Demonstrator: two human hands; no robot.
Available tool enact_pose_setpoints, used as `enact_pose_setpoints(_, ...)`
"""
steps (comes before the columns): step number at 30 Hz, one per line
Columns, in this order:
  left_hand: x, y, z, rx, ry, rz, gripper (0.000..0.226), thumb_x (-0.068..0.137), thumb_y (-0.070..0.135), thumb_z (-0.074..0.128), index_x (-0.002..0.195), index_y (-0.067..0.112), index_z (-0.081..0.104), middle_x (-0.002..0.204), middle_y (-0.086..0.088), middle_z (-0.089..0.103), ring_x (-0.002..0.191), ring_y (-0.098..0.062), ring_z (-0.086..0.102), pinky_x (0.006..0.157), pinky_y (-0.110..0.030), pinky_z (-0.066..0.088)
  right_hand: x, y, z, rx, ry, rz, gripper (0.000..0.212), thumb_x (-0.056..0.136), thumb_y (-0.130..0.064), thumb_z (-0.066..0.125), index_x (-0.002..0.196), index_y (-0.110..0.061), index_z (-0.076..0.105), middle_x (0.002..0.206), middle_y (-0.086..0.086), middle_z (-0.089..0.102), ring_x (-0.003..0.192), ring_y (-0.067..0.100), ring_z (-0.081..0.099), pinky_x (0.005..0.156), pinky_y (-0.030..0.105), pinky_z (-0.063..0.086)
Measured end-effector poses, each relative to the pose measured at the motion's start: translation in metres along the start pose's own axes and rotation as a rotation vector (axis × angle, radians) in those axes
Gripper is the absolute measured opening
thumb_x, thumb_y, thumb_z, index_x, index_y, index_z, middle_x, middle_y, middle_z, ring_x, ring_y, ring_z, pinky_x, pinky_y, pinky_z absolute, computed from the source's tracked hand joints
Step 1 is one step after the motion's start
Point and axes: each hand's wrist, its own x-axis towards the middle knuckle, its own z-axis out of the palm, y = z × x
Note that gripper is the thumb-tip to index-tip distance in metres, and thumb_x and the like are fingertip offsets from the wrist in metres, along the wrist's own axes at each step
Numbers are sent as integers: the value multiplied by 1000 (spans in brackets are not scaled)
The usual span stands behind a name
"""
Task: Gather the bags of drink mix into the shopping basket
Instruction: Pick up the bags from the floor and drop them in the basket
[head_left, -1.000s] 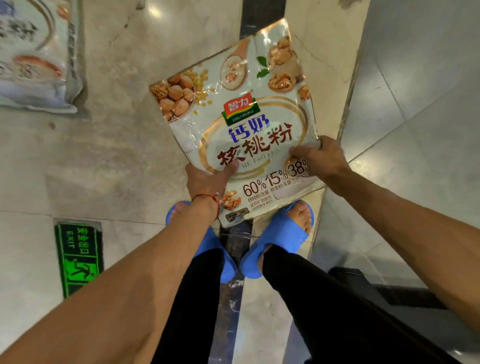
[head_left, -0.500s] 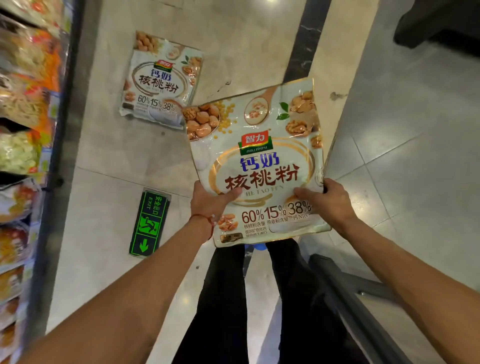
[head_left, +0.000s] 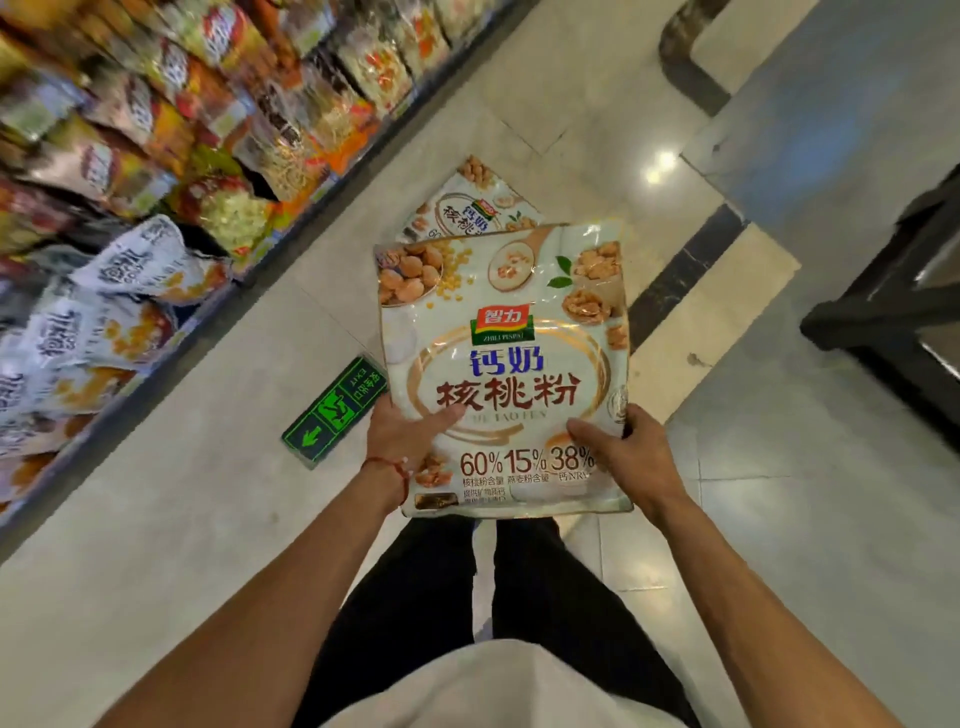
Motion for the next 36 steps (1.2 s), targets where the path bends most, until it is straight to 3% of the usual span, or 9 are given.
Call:
enact_pose_setpoints(2,-19,-2,-12,-61,62,-3,43,69,20,92,104,16,67,94,2,76,81,-11,75,62,-25,59,-2,-15,2,-38,-86,-51,42,80,-33,88,114,-16,71,102,2,81,86,19,80,83,48,65)
enact_pose_setpoints(4,-35,-10,-22,-145,105,0,36,72,15,89,102,13,68,92,1,76,76,-9,75,56,-20,57,-3,-28,4,-92,-178,-97,40,83,-30,86,117,-14,70,102,3,81,87,22,80,83,49,65)
enact_pose_setpoints(8,-73,-23,-43,-256,235,31,46,74,15,88,112,5,66,100,-6,76,76,-10,75,56,-20,57,-4,-54,15,-167,-370,-144,43,84,-25,85,120,-10,69,107,7,80,91,25,79,84,50,64)
enact_pose_setpoints(13,-117,-46,-63,-403,390,47,58,75,20,87,122,5,56,112,-11,72,93,-24,74,72,-38,64,-22,-83,43,-279,-562,-224,36,86,-17,83,119,-11,70,107,5,80,95,26,79,84,49,64)
enact_pose_setpoints(21,-189,-91,-101,-655,586,39,50,86,17,78,125,8,47,110,-6,69,76,-8,74,56,-25,58,-72,-111,114,-461,-813,-292,31,87,-15,82,116,-12,72,103,6,81,93,27,79,82,42,65)
enact_pose_setpoints(25,-214,-122,-125,-774,661,18,43,87,18,77,120,11,49,108,-6,70,74,-7,74,54,-25,58,-101,-114,163,-556,-906,-318,34,85,-15,83,117,-10,72,104,9,81,94,30,79,84,47,63)
enact_pose_setpoints(29,-230,-155,-163,-861,772,31,34,87,20,77,107,23,50,108,-3,70,85,-13,73,58,-23,58,-139,-108,221,-631,-953,-349,32,85,-13,83,115,-11,73,102,8,81,91,29,79,79,44,65)
enact_pose_setpoints(33,-243,-197,-213,-940,835,26,37,86,23,78,110,22,50,109,-4,70,92,-19,72,67,-31,61,-189,-92,287,-663,-963,-397,25,85,-9,83,108,-10,74,96,6,82,83,25,80,65,32,64)
enact_pose_setpoints(36,-259,-234,-260,-984,874,17,46,85,23,79,118,14,49,107,-4,70,87,-16,71,57,-23,58,-233,-75,339,-674,-961,-436,24,83,-8,84,105,-9,75,92,5,82,80,23,80,61,28,63)
